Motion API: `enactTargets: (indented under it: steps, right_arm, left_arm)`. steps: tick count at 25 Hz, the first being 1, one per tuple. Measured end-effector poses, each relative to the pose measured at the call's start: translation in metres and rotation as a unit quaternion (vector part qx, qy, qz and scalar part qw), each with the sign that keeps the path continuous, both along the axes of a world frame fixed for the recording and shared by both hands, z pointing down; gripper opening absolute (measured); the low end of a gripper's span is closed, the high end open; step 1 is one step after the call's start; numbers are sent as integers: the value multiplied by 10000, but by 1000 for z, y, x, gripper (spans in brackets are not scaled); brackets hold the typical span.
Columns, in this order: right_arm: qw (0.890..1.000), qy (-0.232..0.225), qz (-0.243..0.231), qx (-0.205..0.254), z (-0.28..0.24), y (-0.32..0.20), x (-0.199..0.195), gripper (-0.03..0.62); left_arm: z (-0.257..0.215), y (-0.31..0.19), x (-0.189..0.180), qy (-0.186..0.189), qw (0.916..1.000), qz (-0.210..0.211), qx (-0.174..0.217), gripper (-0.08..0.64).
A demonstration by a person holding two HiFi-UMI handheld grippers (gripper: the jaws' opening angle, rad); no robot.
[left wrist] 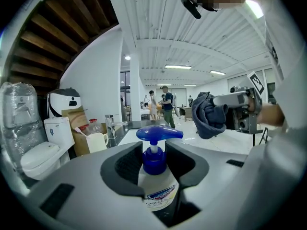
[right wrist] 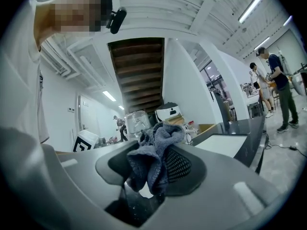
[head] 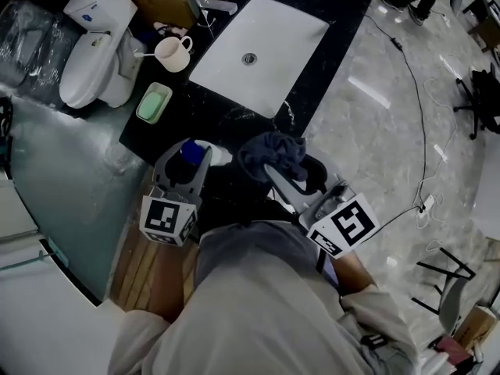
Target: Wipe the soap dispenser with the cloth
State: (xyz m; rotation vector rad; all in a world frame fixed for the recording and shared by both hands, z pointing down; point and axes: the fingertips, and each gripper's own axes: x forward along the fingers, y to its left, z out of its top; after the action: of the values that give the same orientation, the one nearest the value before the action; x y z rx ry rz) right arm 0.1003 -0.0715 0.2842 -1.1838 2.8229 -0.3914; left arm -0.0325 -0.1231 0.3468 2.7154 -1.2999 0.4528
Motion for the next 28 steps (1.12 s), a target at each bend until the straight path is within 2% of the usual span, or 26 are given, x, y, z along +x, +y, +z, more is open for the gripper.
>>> enactTargets:
  steps: [10, 18, 28]
  right_arm:
    - [9997, 41, -246, -34, -1, -8, -20, 160]
    - [9981, 188, -592, -56, -1, -21, -51, 161]
    - [9927, 310, -1158, 105, -7, -29, -94, 161]
  left_arm:
    - [-10, 18, -9, 322, 9993, 47, 192, 146]
    - [-9, 24, -22, 484, 9982, 330, 154, 145]
    - [-5, 30, -40, 503, 9981, 337, 98, 144]
